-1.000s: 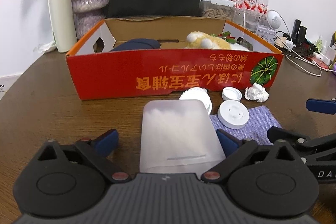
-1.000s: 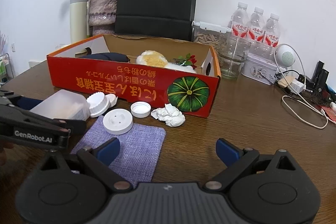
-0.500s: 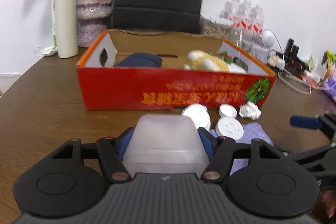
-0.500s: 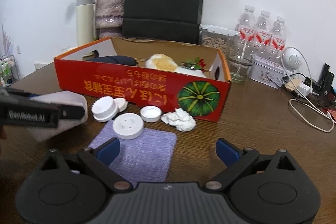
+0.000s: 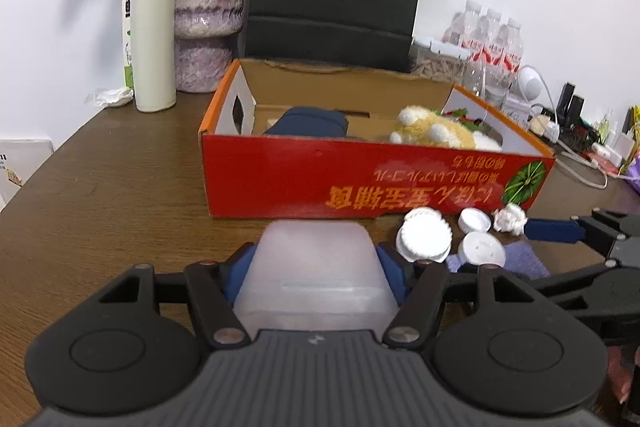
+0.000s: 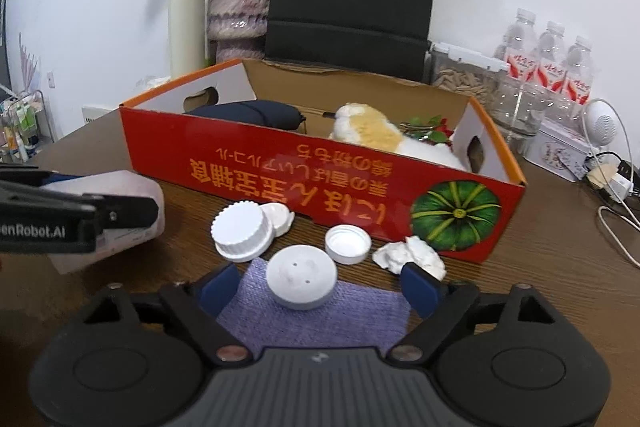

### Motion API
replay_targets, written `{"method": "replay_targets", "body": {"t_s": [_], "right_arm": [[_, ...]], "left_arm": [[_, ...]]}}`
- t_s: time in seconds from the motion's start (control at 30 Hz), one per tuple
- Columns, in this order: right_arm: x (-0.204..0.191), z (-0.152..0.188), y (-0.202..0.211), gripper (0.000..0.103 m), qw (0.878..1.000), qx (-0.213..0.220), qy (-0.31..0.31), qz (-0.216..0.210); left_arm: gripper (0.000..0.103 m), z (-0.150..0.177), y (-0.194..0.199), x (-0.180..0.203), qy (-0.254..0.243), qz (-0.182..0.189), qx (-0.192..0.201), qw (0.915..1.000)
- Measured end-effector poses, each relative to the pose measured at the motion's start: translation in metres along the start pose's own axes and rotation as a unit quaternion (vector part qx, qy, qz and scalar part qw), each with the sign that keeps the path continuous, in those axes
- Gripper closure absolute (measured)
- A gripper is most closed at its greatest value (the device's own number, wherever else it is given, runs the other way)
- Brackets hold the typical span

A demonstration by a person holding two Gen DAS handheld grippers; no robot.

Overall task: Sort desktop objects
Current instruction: 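Grasp the translucent plastic box with the left gripper while the right gripper grasps the white round cap, then carry the plastic box and white cap over the cardboard box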

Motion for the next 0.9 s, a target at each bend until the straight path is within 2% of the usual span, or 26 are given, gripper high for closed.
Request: {"method": "replay_targets", "body": {"t_s": [0.17, 0.2, 0.23, 0.3, 0.73, 0.9], "right_arm": [[-0.004, 0.002, -0.004, 0.039, 1.0, -0.007, -0.003, -0.011], [-0.004, 0.002, -0.004, 0.045, 1.0, -0.007, -0.004, -0.013], [-0.004, 0.002, -0.004, 0.055, 1.0, -0.006, -0.003, -0.011], [-0.003, 0.002, -0.003, 0.065, 1.0, -0.004, -0.008, -0.014], [-0.004, -0.002, 0.012, 0.065, 1.0, 0.022, -0.006, -0.009], [-0.001, -0.015, 0.024, 0.065, 0.999, 0.049, -0.012, -0.008]], "left_arm": [[0.037, 0.009, -0.009, -0.002, -0.006, -0.002, -0.022, 0.9997], [0.037, 0.009, -0.009, -0.001, -0.01, -0.004, -0.022, 0.9997], [0.037, 0.011, -0.009, 0.0, -0.017, -0.006, -0.024, 0.9995], [0.037, 0.013, -0.01, 0.002, -0.027, -0.01, -0.025, 0.9993], [0.037, 0.0, 0.004, 0.006, -0.03, -0.012, 0.012, 0.9994], [0.037, -0.012, 0.016, 0.01, -0.028, -0.007, 0.036, 0.9989]]}}
Point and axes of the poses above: each gripper's, at about its wrist camera, not at the fingertips, and y roughly against the way its jaws point, x to its right, z to its underside, the point moved 9 cm from there along -y, roughly the way its jaws point, and after that the axes turned 8 degrees about x, right-handed, at the moved point
